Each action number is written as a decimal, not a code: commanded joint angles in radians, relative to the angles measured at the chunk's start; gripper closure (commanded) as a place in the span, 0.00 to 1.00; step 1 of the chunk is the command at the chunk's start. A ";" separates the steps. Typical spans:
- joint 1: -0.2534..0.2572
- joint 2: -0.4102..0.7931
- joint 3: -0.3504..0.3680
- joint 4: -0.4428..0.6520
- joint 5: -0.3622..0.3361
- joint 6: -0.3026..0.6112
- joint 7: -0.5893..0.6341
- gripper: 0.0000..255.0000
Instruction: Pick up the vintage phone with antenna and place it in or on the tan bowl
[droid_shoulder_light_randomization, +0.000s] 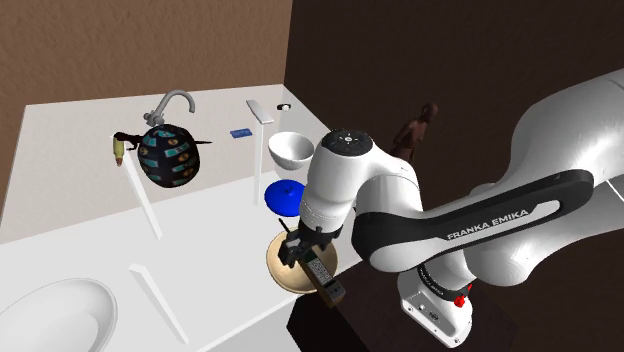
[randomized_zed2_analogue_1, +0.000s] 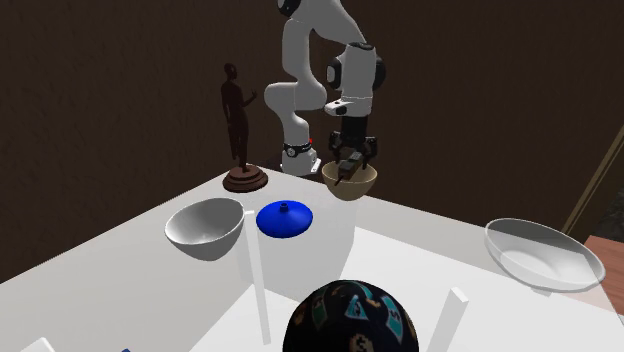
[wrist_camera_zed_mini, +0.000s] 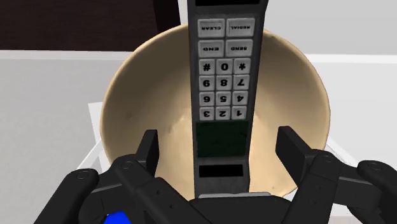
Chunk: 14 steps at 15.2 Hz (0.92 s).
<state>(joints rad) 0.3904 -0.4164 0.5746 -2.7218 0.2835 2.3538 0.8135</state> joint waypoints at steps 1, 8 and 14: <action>0.000 0.000 0.000 0.000 0.000 0.000 0.000 0.00; 0.016 -0.103 -0.045 0.064 0.002 -0.165 -0.014 0.00; 0.016 -0.103 -0.045 0.064 0.002 -0.165 -0.014 0.00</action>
